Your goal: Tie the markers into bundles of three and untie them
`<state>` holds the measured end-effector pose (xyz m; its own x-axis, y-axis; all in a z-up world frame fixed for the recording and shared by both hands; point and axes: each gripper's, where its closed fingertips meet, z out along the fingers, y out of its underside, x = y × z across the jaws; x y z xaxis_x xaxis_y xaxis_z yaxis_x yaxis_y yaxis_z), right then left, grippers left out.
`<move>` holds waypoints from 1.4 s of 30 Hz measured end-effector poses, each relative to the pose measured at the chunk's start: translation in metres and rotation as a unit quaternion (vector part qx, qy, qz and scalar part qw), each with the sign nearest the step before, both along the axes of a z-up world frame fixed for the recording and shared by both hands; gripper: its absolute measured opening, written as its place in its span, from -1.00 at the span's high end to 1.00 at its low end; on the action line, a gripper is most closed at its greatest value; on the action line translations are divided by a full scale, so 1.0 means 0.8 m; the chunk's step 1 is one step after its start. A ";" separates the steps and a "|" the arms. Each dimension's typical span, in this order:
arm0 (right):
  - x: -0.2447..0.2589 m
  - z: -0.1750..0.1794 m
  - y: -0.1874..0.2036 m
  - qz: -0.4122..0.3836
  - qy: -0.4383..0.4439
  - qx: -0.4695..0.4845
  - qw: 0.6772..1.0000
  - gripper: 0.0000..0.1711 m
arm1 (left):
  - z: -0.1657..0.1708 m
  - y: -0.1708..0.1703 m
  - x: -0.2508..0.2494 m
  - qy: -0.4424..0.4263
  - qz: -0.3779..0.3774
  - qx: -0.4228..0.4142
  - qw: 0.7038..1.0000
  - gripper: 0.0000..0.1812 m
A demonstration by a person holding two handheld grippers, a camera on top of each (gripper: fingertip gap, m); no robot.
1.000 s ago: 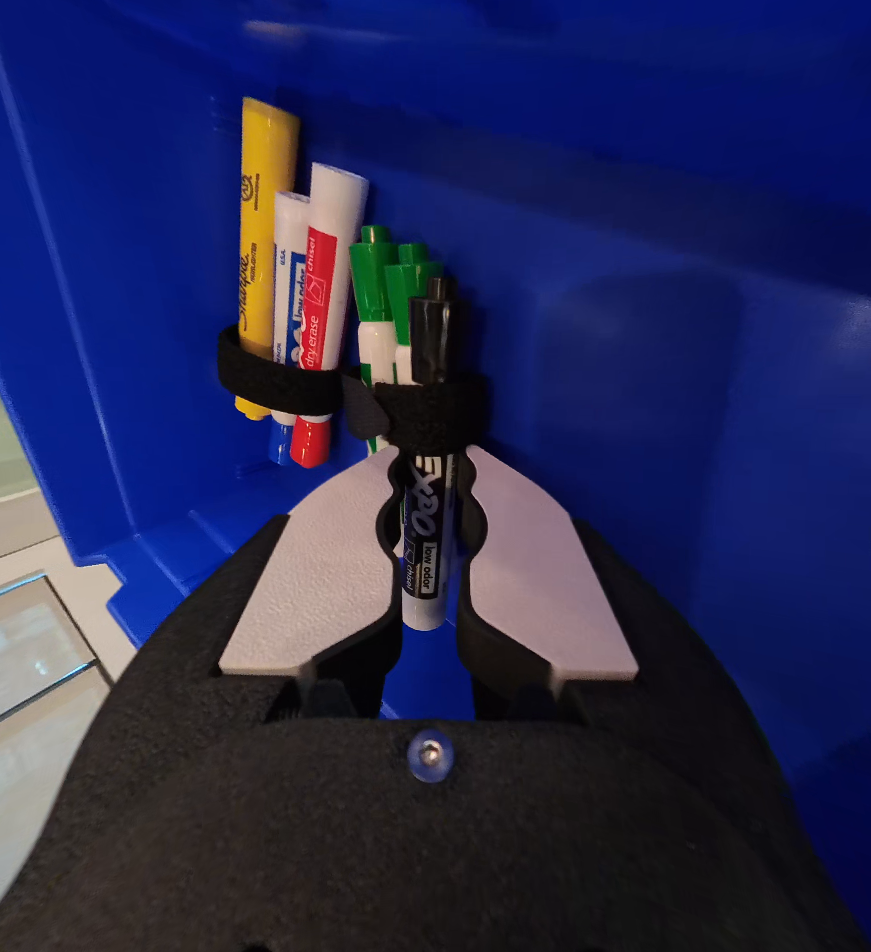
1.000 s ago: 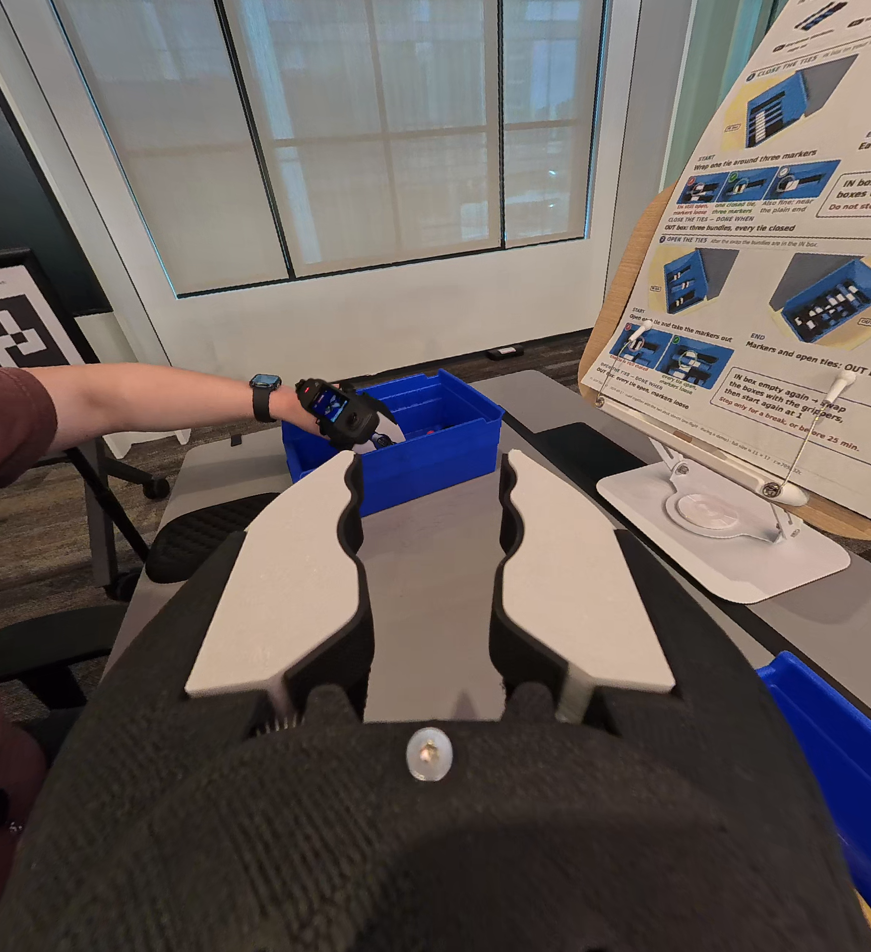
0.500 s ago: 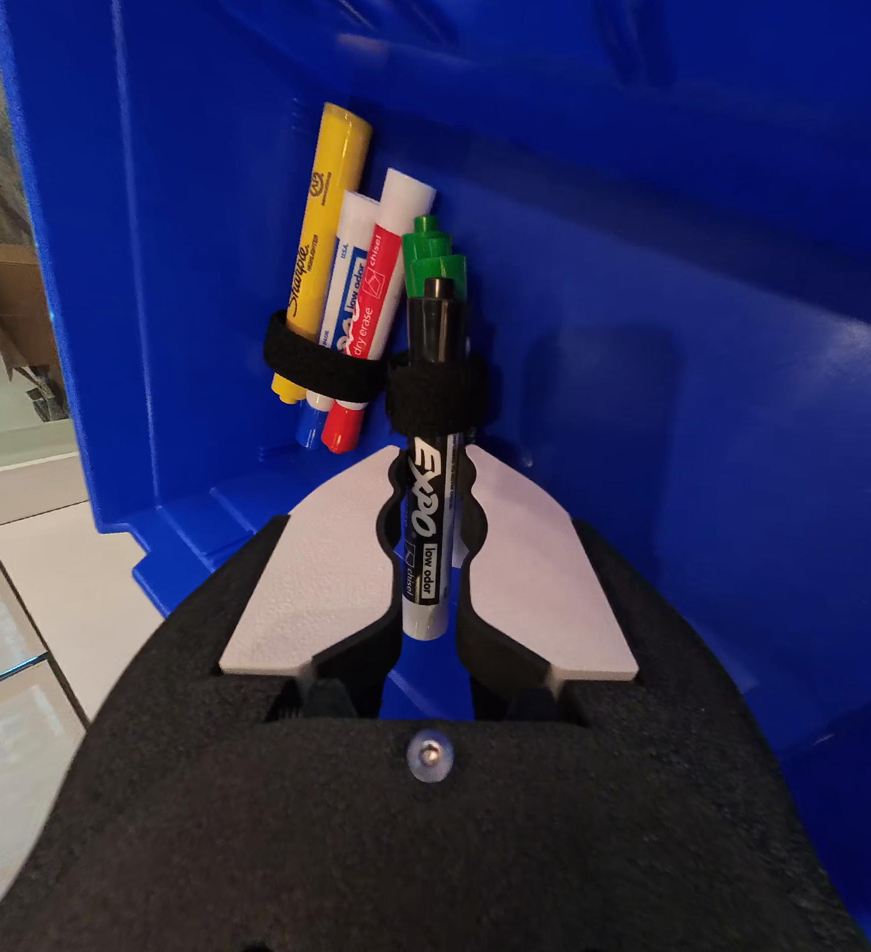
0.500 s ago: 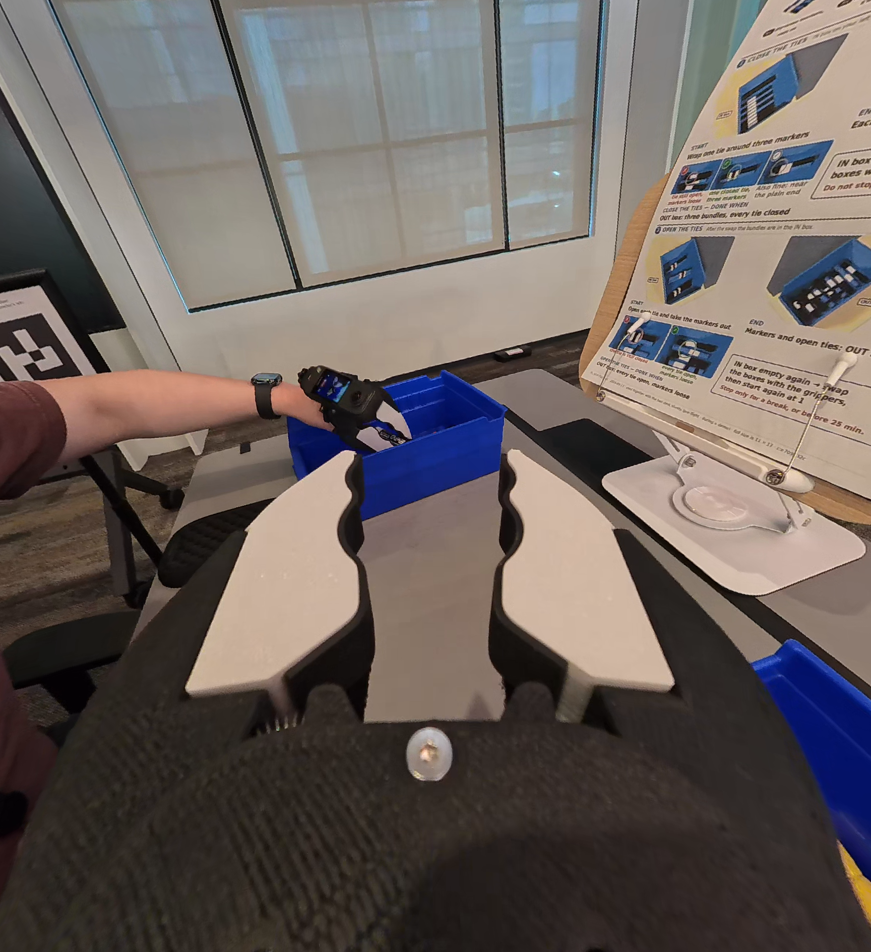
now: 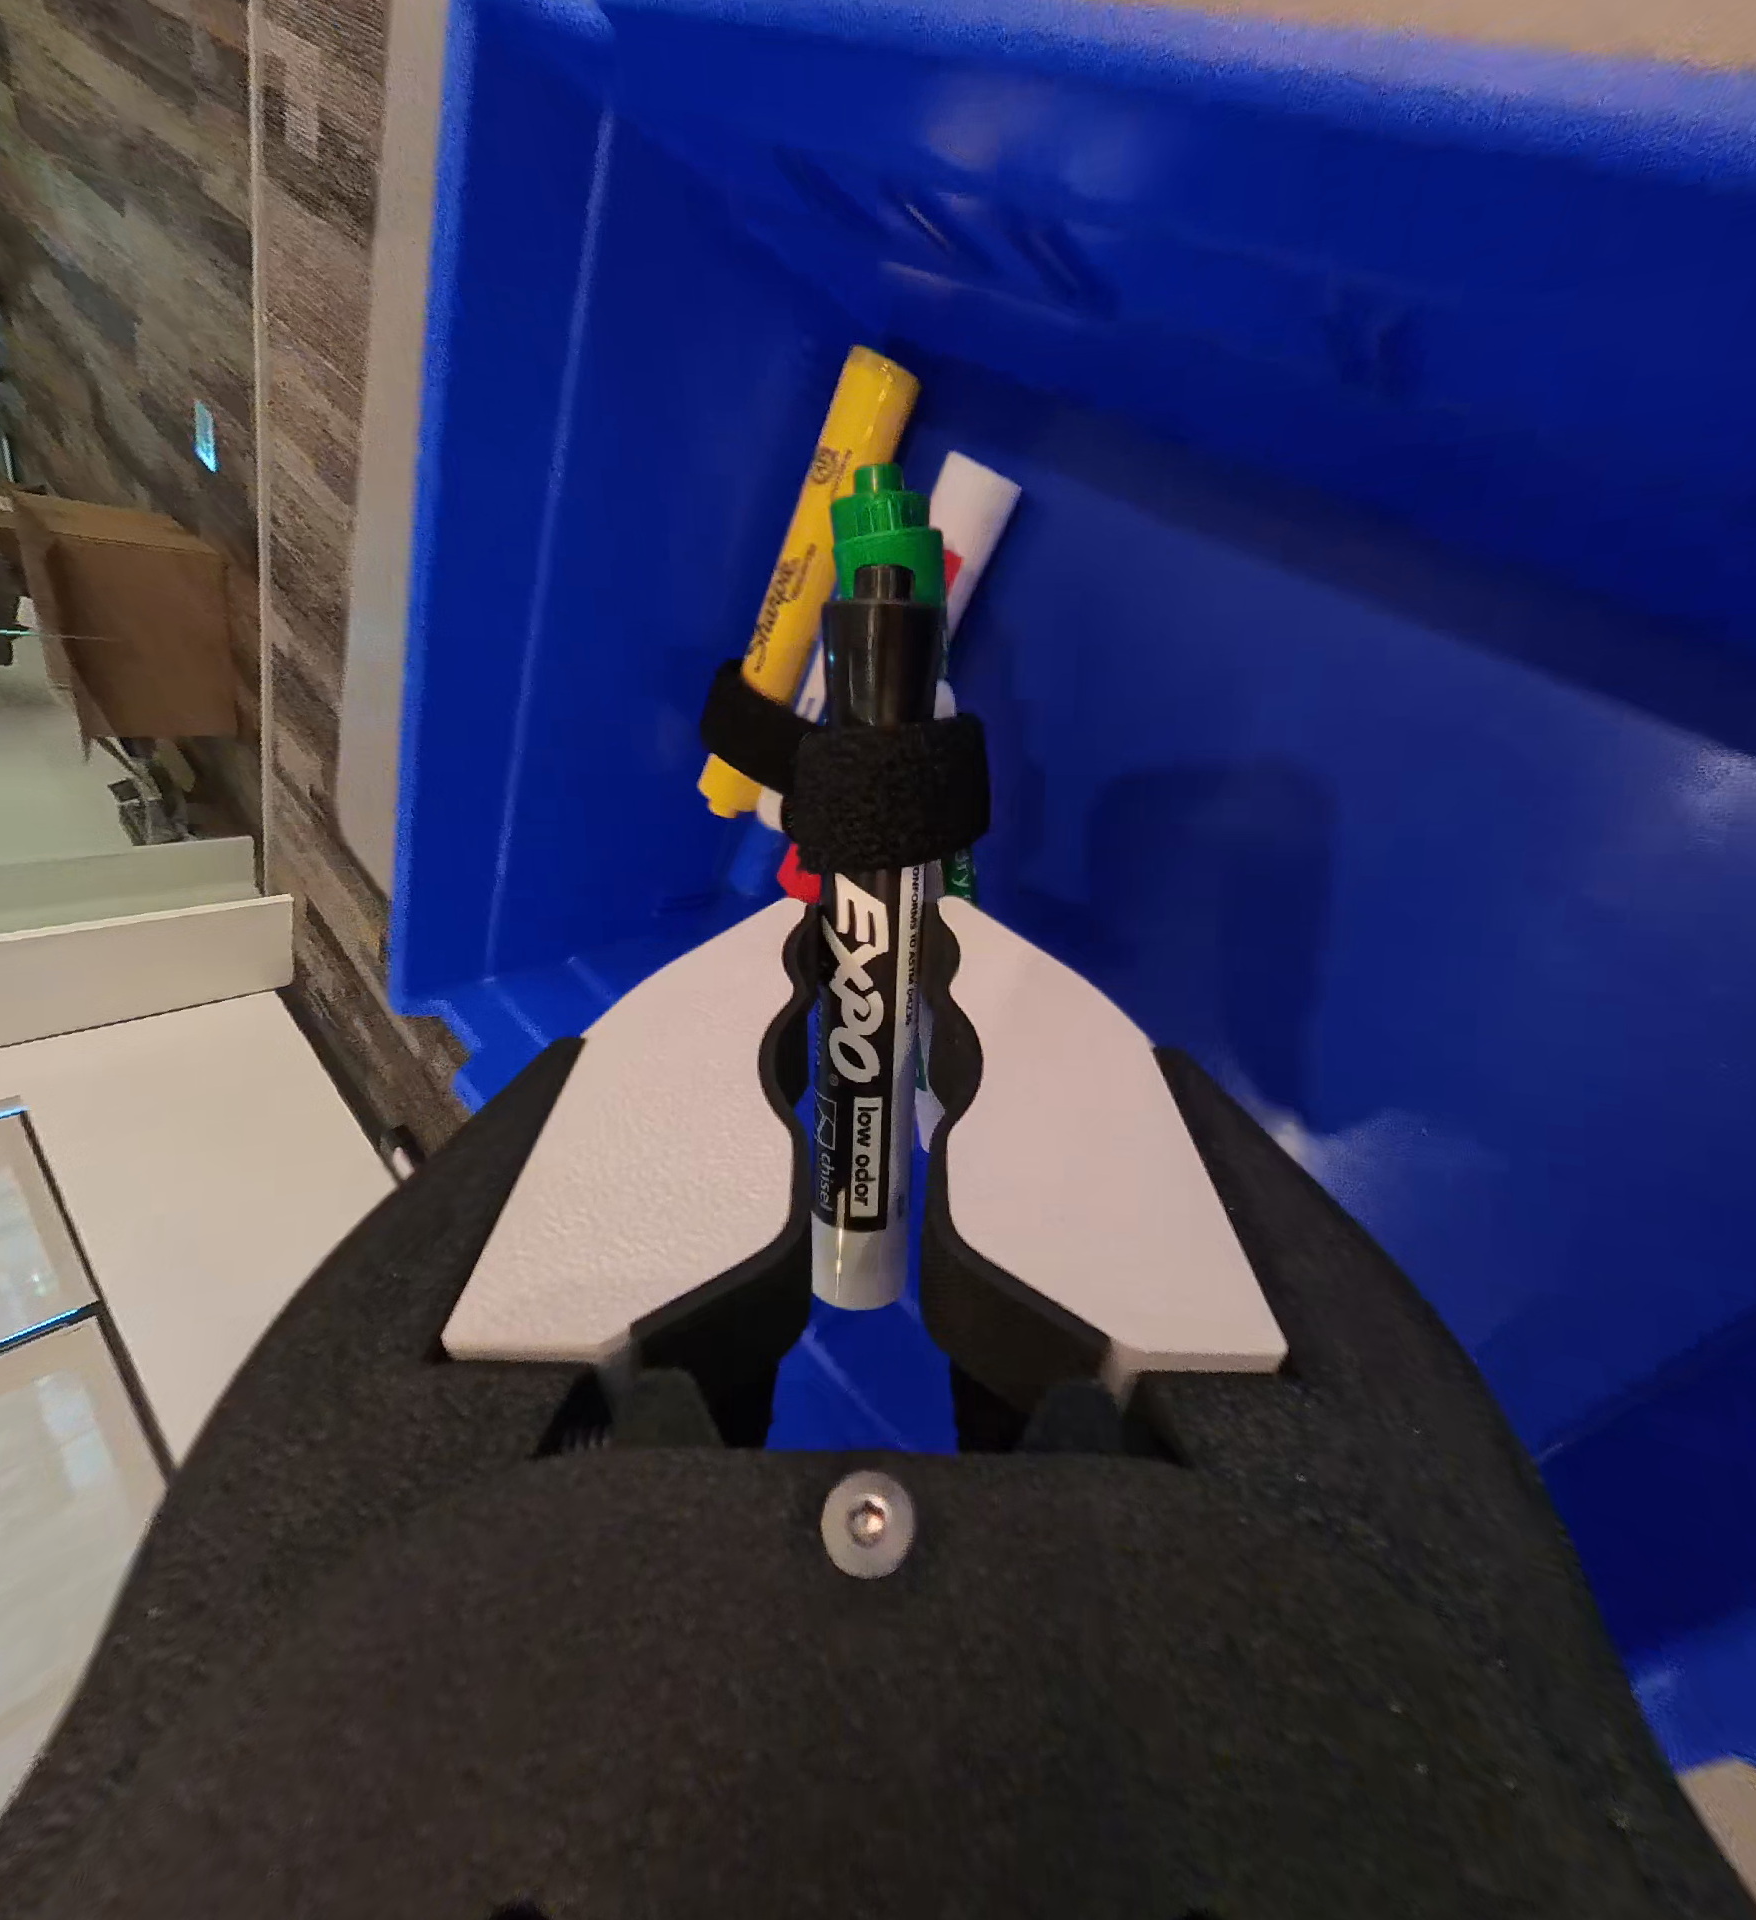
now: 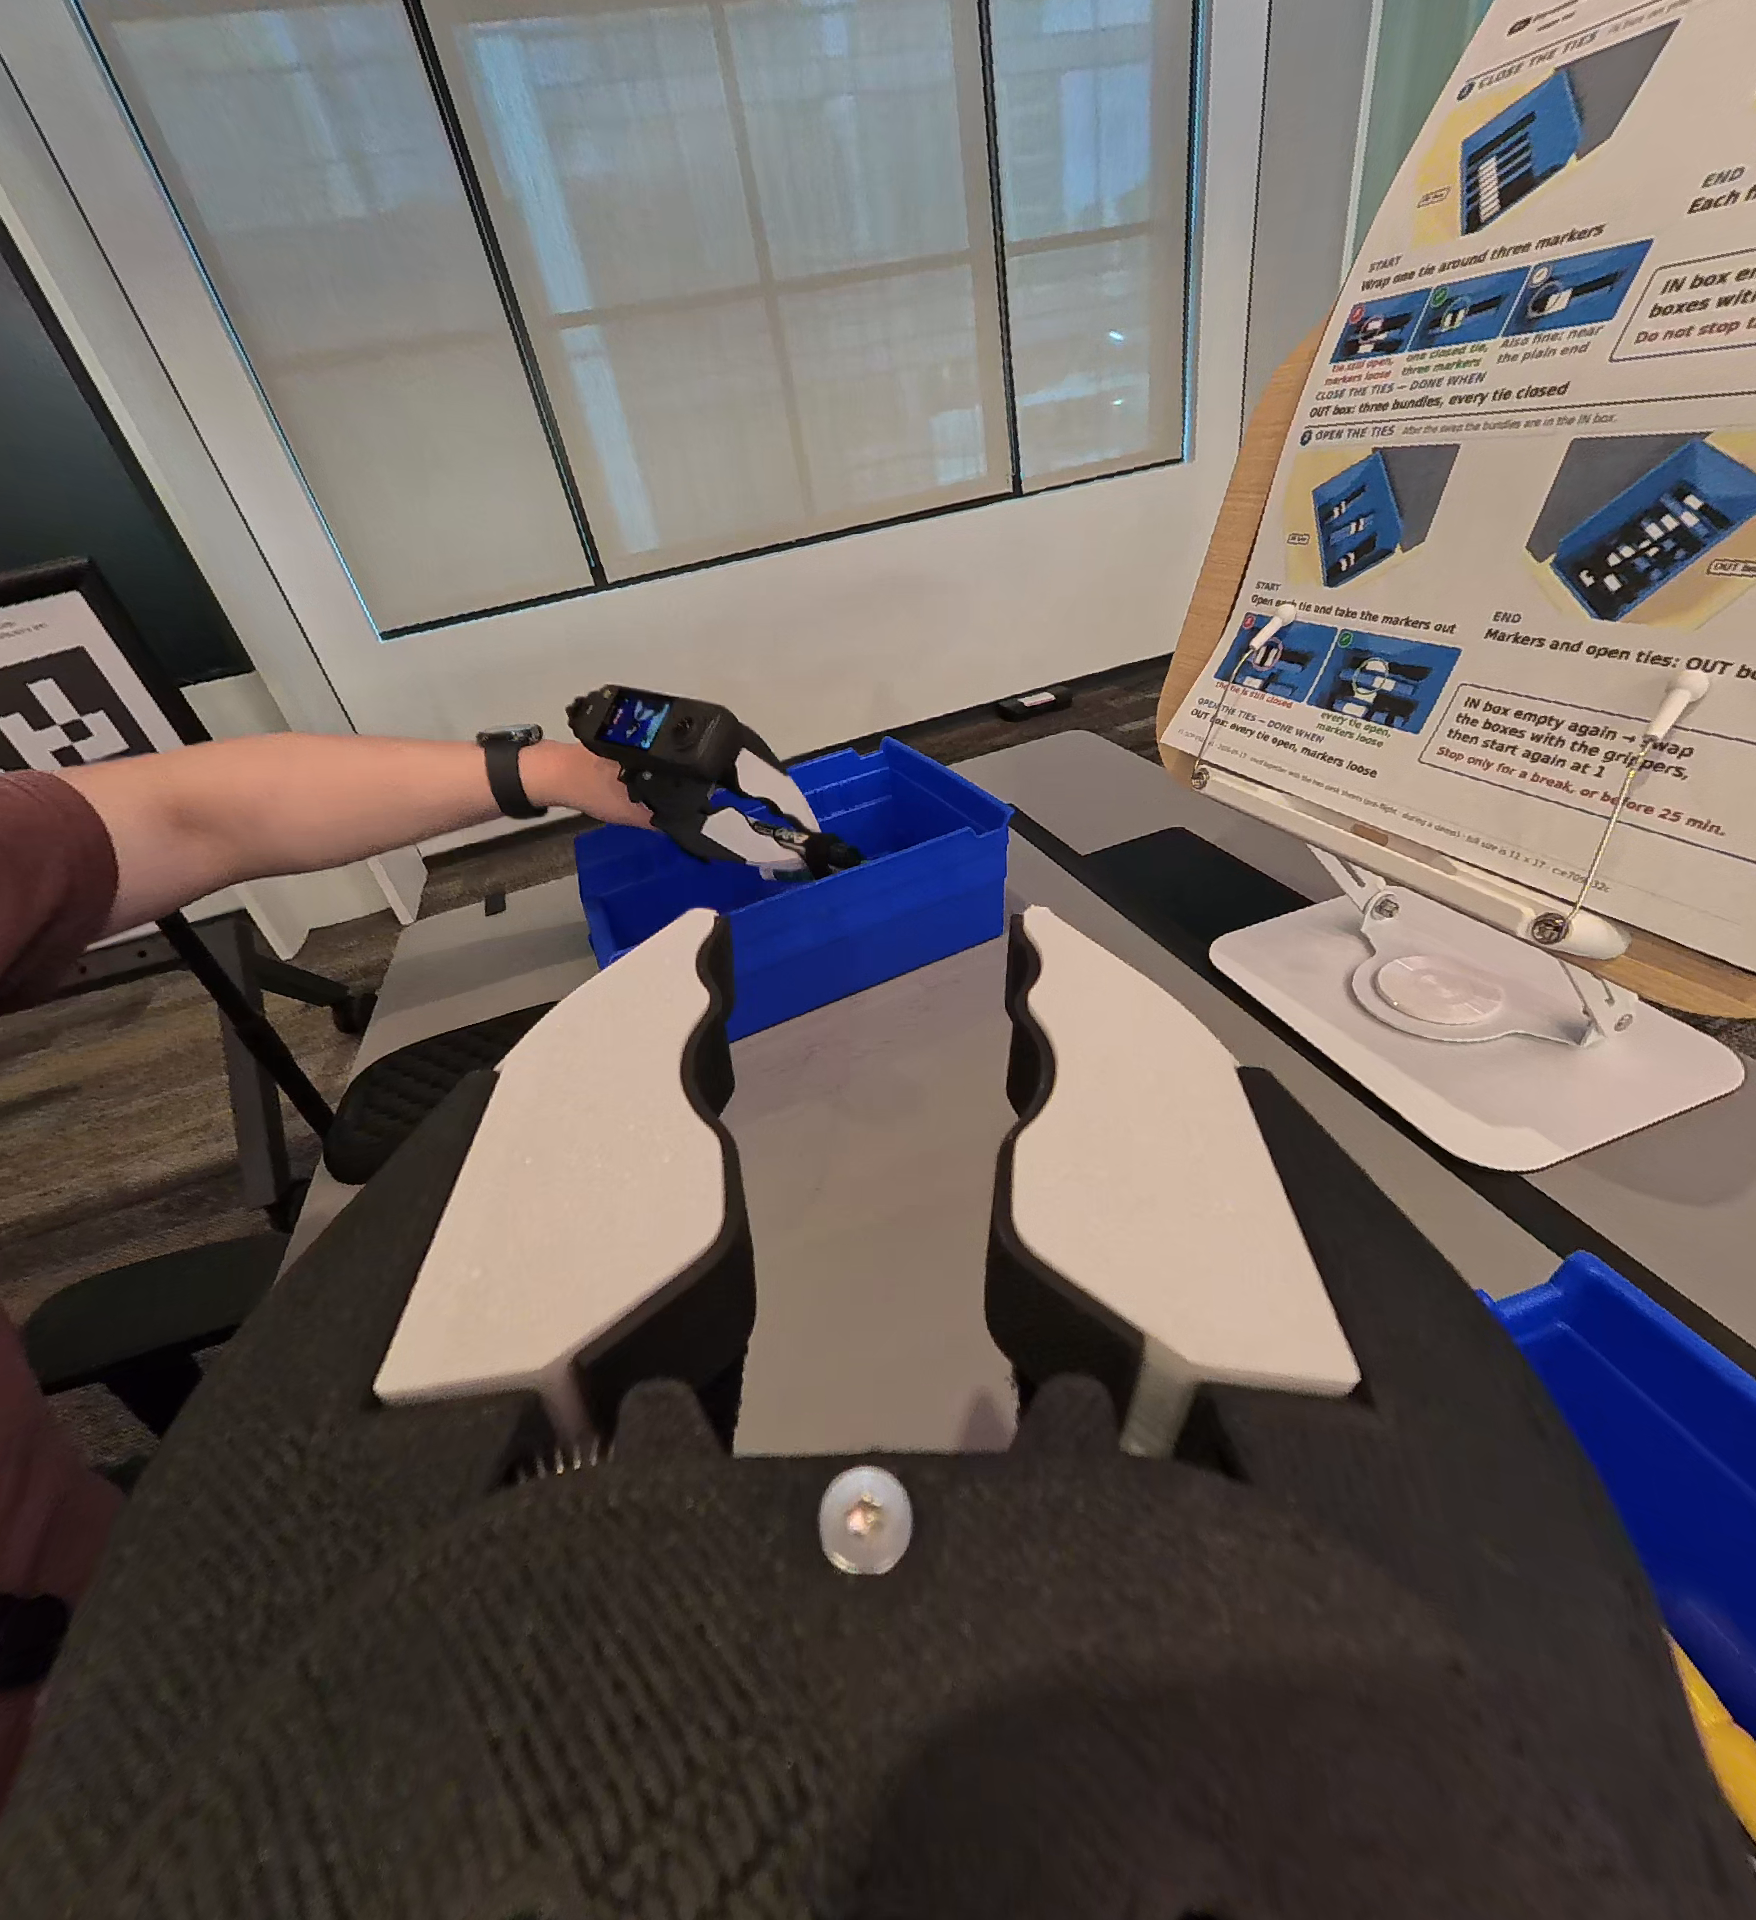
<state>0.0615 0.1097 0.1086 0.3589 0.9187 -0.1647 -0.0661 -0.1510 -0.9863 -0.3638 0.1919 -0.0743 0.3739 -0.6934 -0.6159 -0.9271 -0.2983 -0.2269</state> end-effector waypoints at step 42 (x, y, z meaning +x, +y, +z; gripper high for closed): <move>0.018 -0.048 0.020 -0.041 -0.099 -0.024 0.994 0.41 | -0.075 -0.132 0.382 -0.199 -0.035 -0.131 0.971 0.80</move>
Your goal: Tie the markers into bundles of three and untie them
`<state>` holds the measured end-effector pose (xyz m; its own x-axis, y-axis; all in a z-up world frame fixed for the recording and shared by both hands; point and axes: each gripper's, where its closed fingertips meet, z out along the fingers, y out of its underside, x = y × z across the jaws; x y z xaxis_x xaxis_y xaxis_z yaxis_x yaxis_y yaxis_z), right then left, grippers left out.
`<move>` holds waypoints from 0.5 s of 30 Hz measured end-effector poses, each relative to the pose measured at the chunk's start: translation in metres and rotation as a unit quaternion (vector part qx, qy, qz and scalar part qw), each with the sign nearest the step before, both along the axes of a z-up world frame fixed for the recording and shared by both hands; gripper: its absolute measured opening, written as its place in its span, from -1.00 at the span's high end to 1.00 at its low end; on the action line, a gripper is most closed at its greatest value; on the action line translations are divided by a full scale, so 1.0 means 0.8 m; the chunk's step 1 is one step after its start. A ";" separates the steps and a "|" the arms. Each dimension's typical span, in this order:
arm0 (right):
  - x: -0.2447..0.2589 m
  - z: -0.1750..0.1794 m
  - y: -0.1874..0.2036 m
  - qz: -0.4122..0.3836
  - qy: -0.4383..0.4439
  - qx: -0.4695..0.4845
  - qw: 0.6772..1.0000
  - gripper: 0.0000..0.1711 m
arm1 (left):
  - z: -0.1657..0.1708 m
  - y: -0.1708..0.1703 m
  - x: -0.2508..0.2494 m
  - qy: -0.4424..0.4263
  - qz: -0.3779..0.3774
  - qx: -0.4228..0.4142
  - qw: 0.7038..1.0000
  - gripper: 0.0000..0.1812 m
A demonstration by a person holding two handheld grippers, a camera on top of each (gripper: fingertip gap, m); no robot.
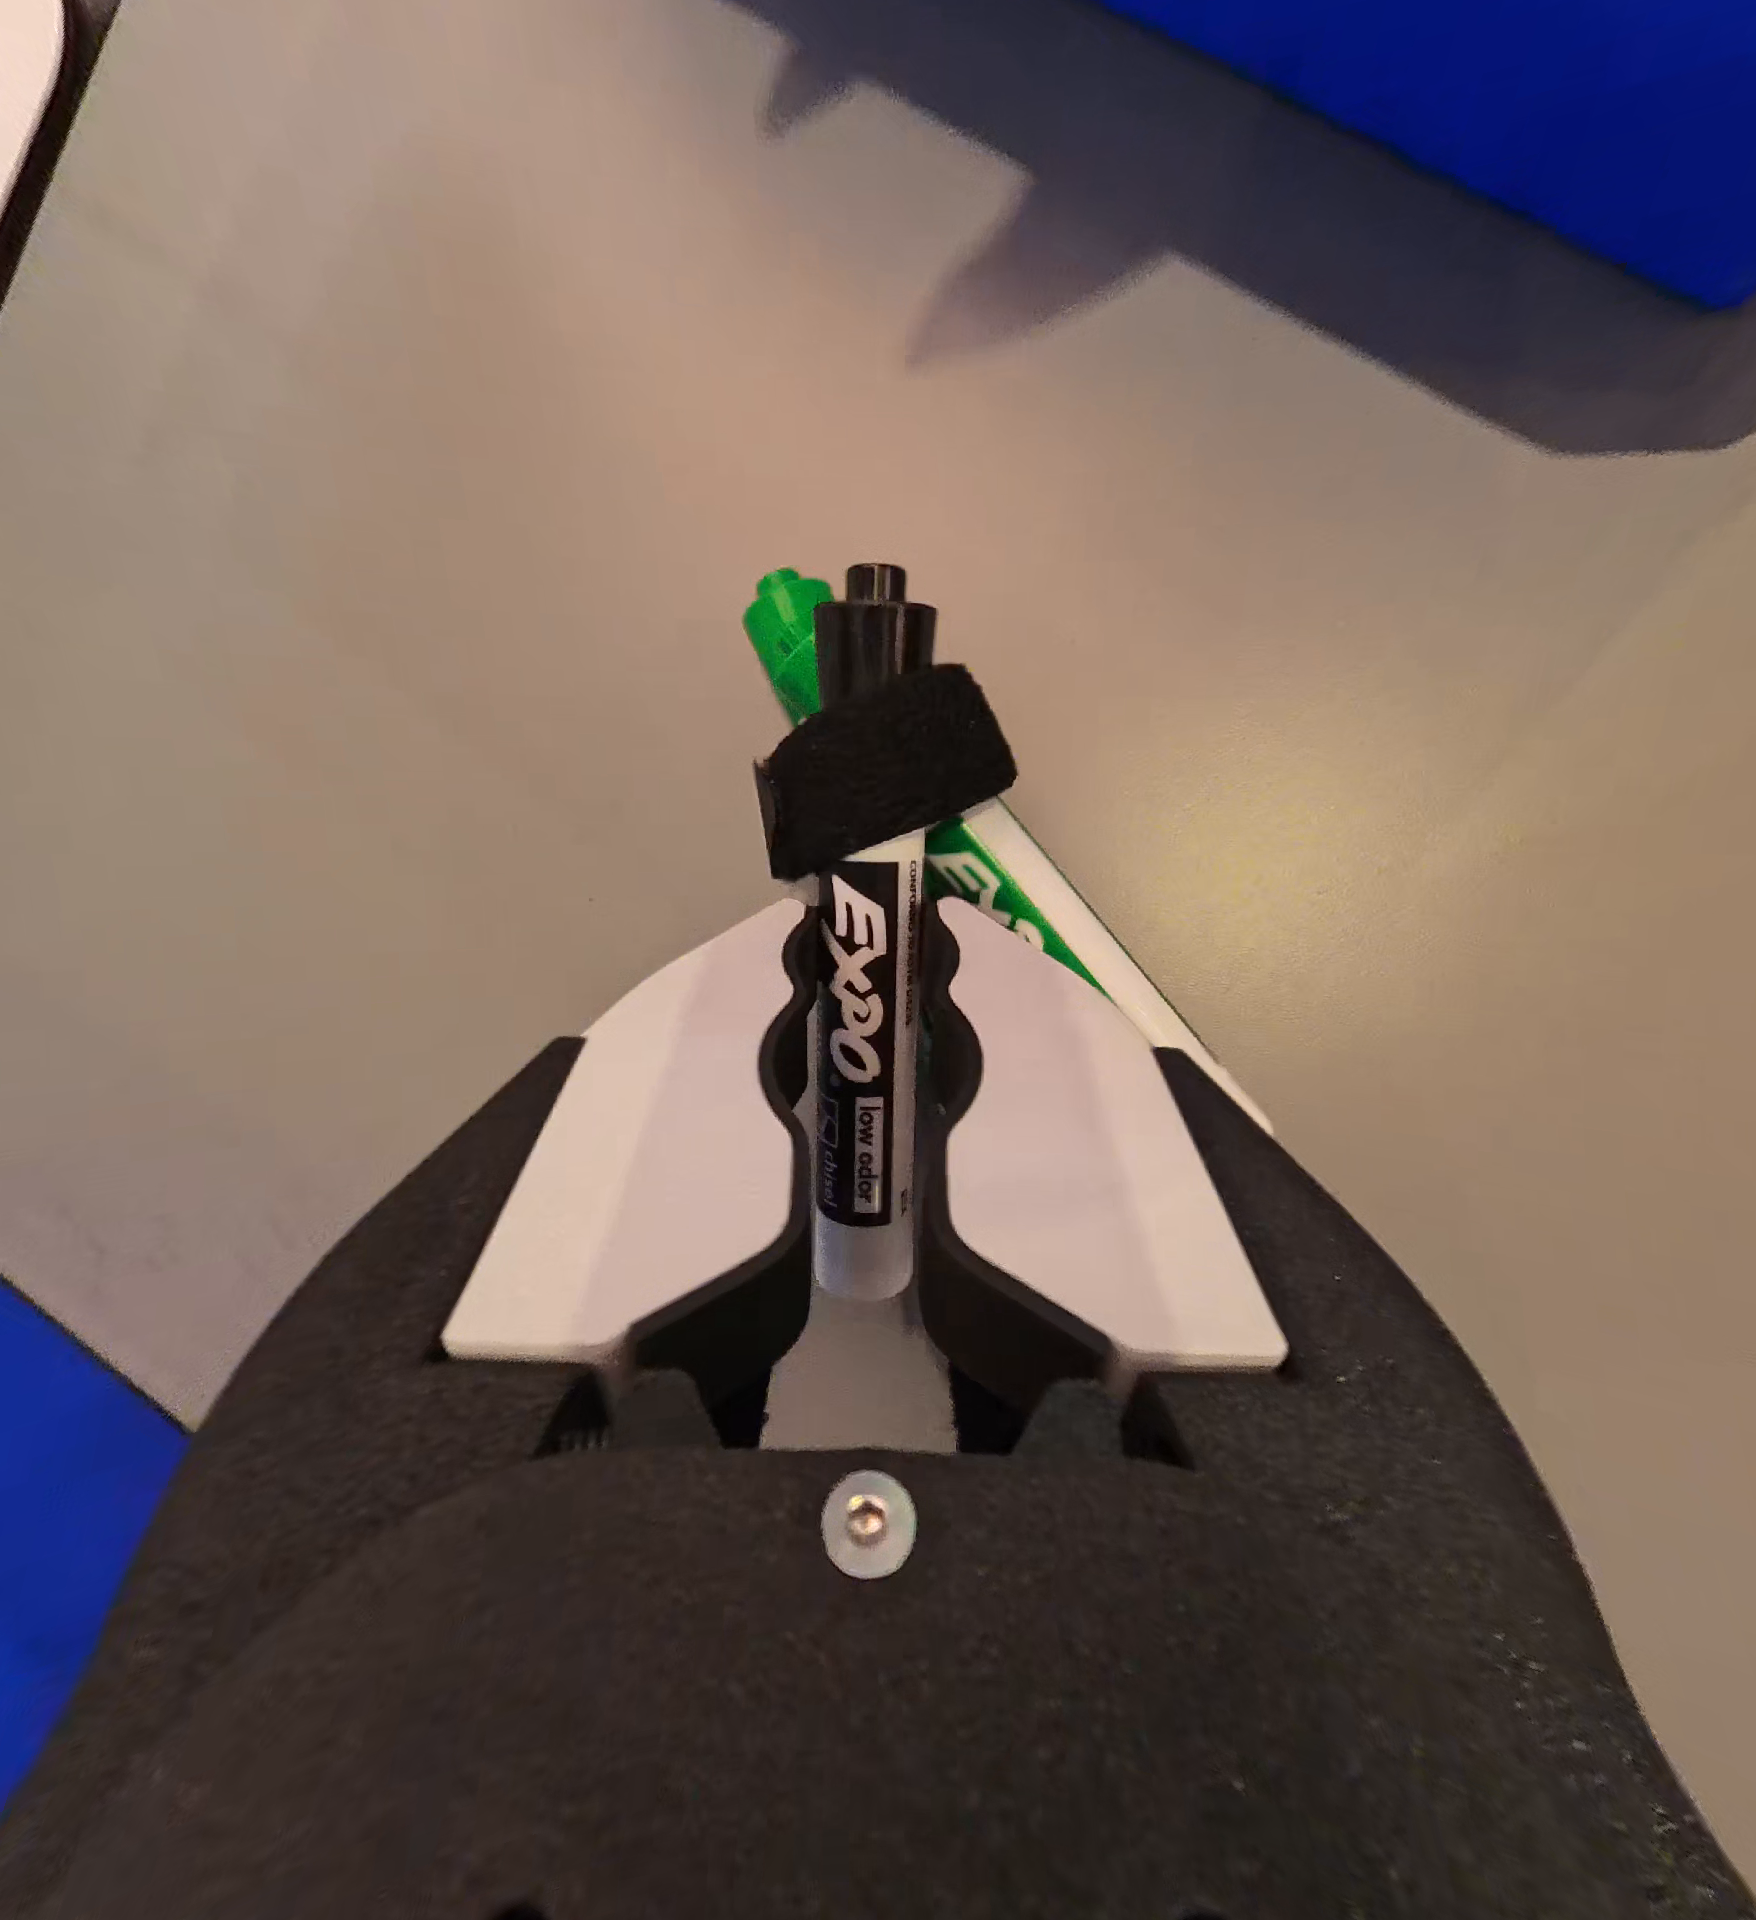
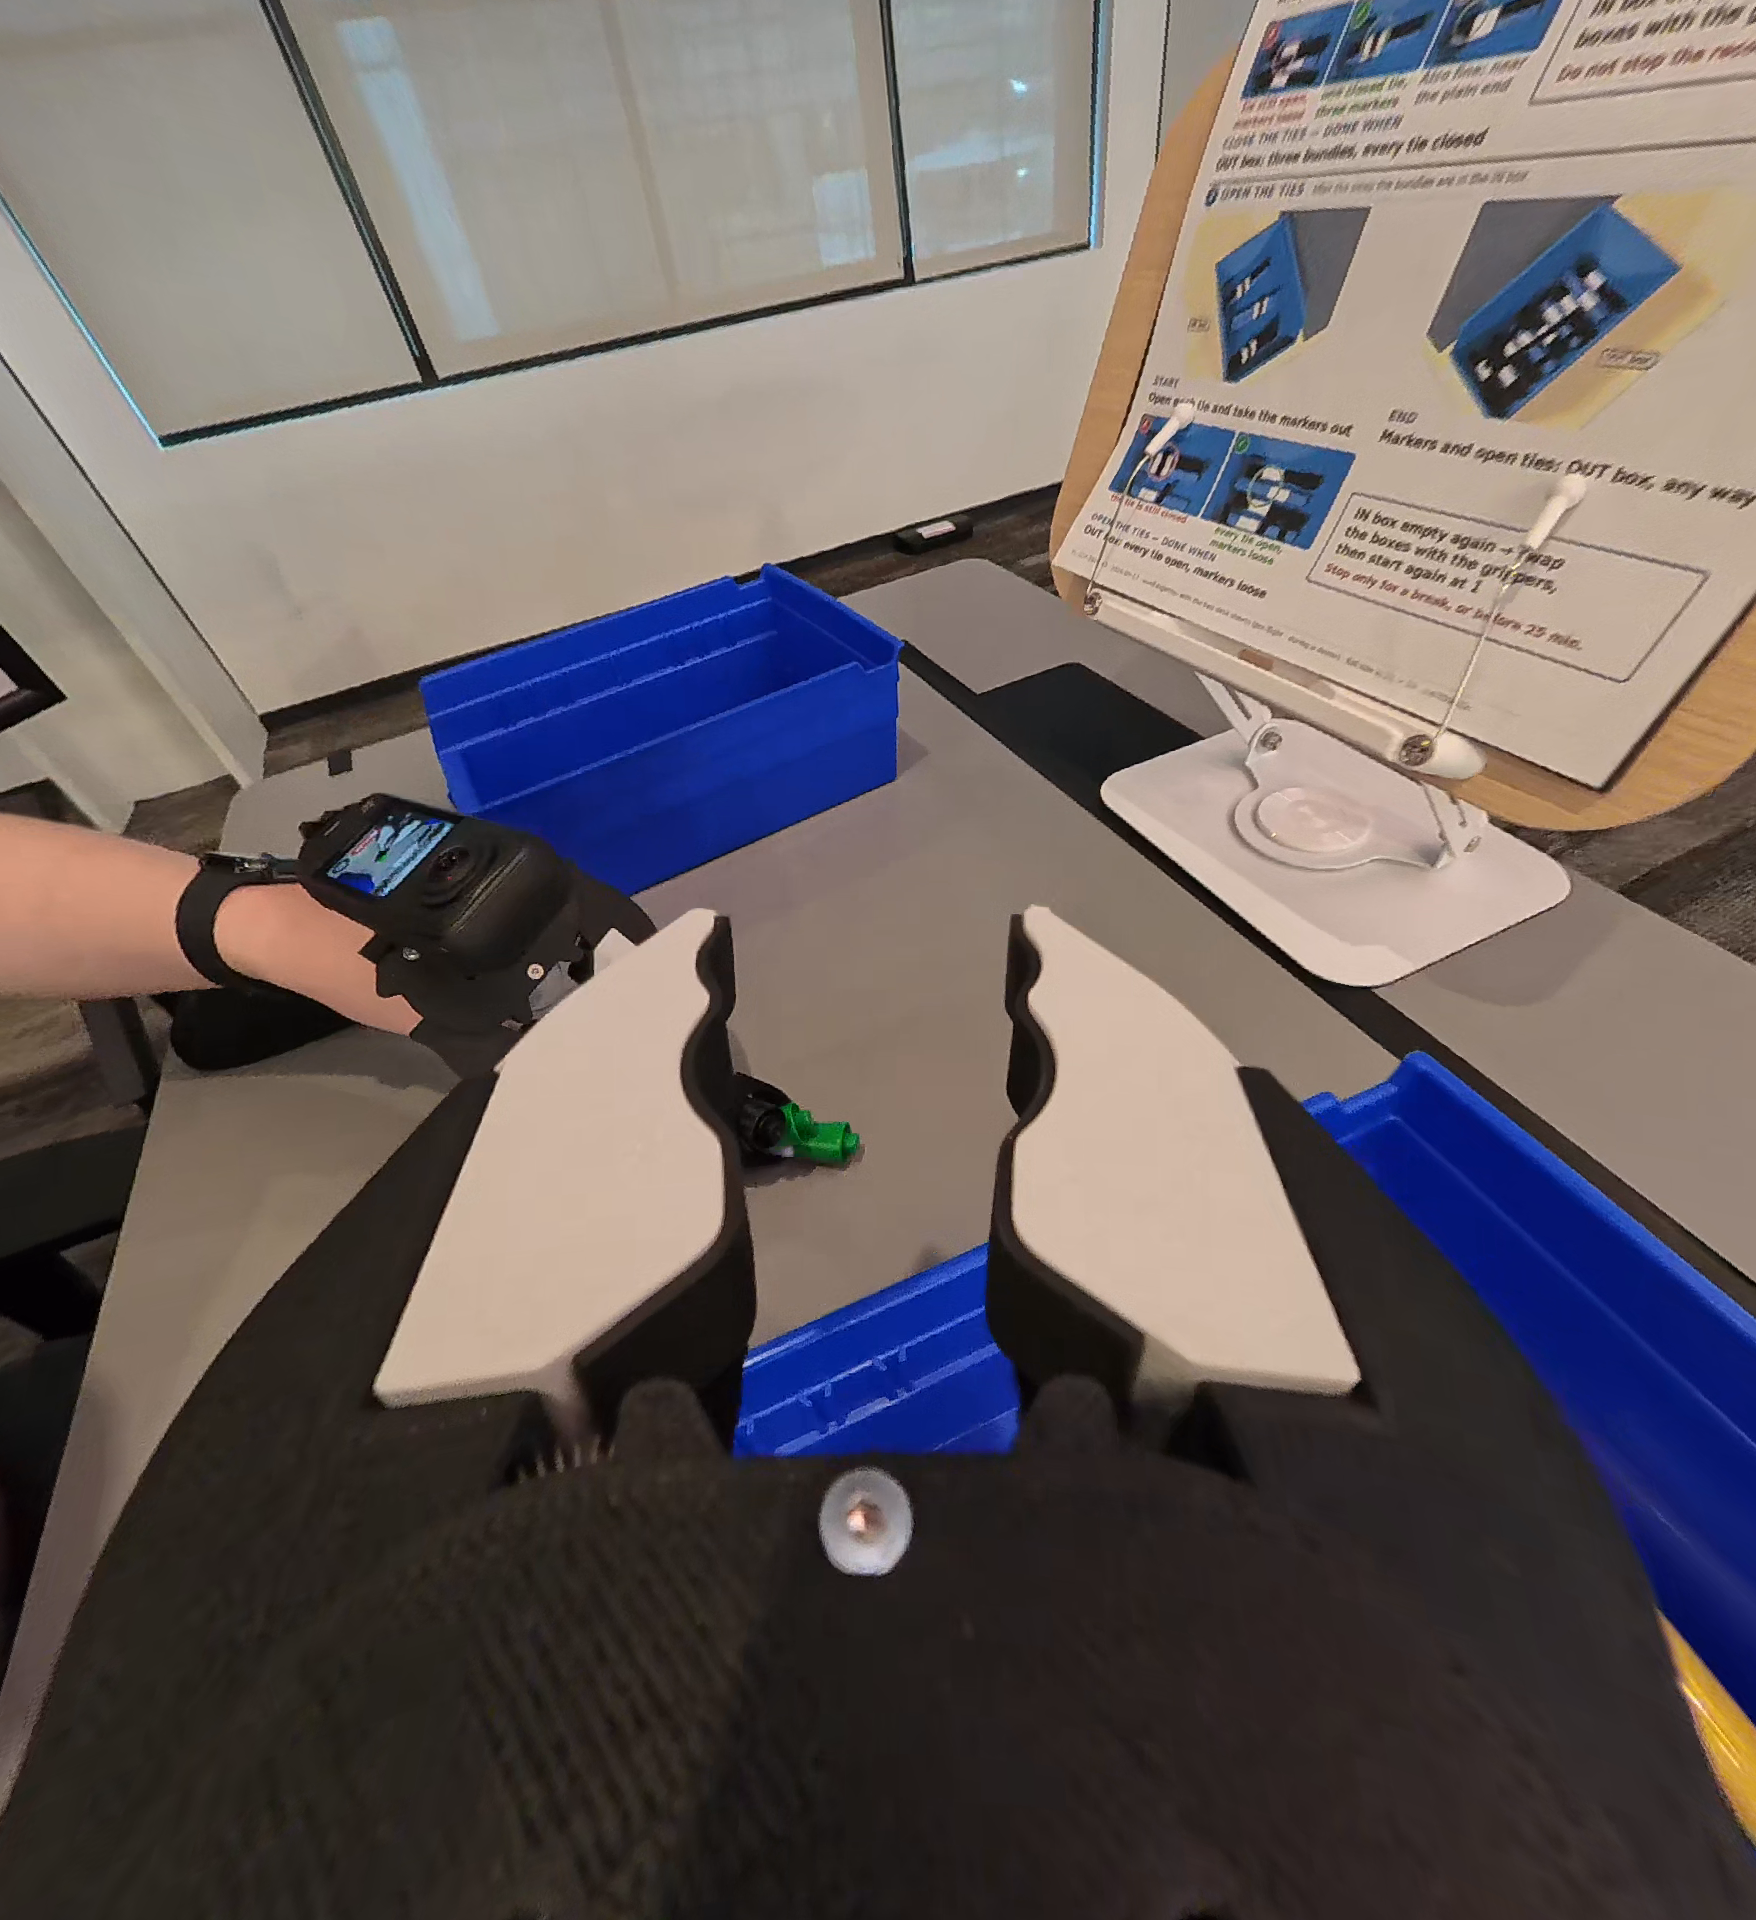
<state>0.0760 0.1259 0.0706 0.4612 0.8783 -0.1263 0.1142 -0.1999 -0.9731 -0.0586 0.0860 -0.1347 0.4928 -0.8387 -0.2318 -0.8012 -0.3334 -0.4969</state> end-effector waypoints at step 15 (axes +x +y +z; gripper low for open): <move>-0.113 -0.100 -0.030 0.095 -0.184 -0.047 0.977 0.40 | 0.000 -0.043 -0.013 -0.065 0.073 -0.019 0.995 0.11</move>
<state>-0.0141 0.1020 -0.0093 0.3200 0.9451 -0.0669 0.4965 -0.2274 -0.8377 -0.0693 0.0513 -0.1347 0.6339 -0.7629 -0.1273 -0.6724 -0.4622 -0.5781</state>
